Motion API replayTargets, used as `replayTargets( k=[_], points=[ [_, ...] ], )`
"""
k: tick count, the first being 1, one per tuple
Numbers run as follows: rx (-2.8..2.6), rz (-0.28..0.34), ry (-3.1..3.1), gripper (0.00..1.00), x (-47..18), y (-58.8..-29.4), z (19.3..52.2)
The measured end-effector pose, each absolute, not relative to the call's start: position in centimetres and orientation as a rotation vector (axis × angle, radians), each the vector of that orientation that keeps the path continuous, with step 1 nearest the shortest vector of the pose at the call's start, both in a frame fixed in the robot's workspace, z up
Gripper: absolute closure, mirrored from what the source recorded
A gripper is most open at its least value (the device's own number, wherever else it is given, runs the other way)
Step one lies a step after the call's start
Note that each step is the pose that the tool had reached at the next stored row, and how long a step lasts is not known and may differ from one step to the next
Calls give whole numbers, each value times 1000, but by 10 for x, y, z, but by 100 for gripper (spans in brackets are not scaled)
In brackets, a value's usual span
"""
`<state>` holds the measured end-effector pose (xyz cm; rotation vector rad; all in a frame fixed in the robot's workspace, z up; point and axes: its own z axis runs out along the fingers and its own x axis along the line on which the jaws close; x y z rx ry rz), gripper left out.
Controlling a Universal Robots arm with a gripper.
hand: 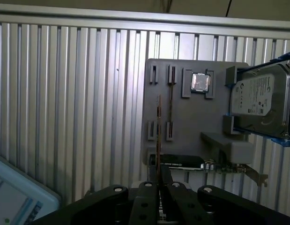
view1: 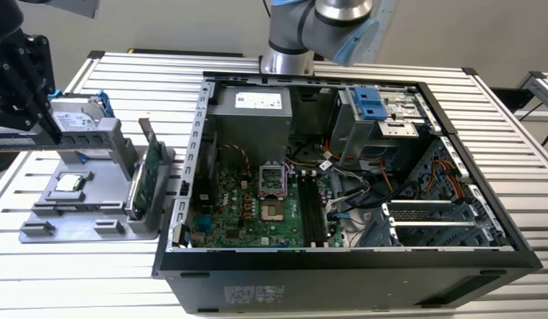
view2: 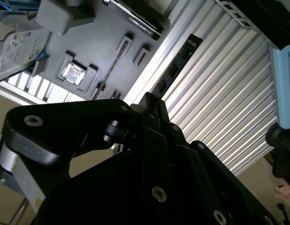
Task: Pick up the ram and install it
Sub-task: 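Pick up the ram and move it above insertion slot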
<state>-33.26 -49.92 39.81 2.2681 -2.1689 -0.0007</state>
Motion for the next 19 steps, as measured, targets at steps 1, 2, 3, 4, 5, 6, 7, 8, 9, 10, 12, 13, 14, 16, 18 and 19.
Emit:
replayTargets(
  k=[1,2,3,4,5,6,7,8,9,10,12,13,14,16,18,19],
  points=[
    [2268,-1,-2169,100,-333,-499,398],
    [2268,-1,-2169,100,-332,-499,398],
    [2268,-1,-2169,100,-332,-499,398],
    [2268,-1,-2169,100,-332,-499,398],
    [2268,-1,-2169,100,-332,-499,398],
    [2268,-1,-2169,100,-332,-499,398],
    [2268,-1,-2169,100,-332,-499,398],
    [2268,-1,-2169,100,-332,-499,398],
    [2268,-1,-2169,100,-332,-499,398],
    [2268,-1,-2169,100,-332,-499,398],
    [2268,-1,-2169,100,-332,-499,398],
    [2268,-1,-2169,100,-332,-499,398],
    [2268,-1,-2169,100,-332,-499,398],
    [2268,-1,-2169,100,-332,-499,398],
    [2268,-1,-2169,100,-332,-499,398],
    [2268,-1,-2169,100,-332,-499,398]
  ],
)
